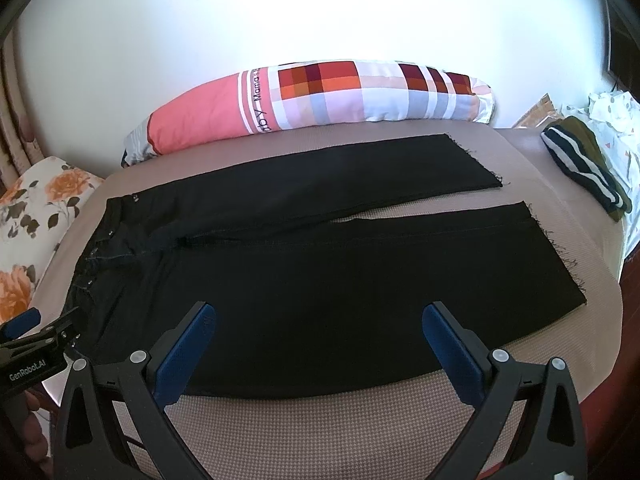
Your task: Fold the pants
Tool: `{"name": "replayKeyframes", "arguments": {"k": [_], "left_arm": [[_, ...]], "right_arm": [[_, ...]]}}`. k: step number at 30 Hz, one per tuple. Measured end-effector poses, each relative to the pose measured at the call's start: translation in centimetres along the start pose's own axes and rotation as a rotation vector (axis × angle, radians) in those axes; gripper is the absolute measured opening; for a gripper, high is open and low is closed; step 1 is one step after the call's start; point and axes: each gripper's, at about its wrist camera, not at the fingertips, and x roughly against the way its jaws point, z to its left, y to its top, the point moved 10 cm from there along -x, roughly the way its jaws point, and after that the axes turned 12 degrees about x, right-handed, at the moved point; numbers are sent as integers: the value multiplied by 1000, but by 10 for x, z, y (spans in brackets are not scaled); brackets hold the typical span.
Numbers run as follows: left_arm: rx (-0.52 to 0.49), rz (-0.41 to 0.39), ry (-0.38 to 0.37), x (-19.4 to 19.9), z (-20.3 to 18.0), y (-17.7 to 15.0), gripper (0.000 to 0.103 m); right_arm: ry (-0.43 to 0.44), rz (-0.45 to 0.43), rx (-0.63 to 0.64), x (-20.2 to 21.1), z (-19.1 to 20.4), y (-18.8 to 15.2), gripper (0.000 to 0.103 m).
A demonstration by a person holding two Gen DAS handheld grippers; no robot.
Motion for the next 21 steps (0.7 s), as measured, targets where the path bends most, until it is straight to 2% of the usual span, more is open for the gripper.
{"name": "replayKeyframes", "arguments": {"k": [21], "left_arm": [[-8, 12, 4, -5, -3, -4, 102]], "right_arm": [[-1, 7, -4, -2, 0, 0, 103]]}}
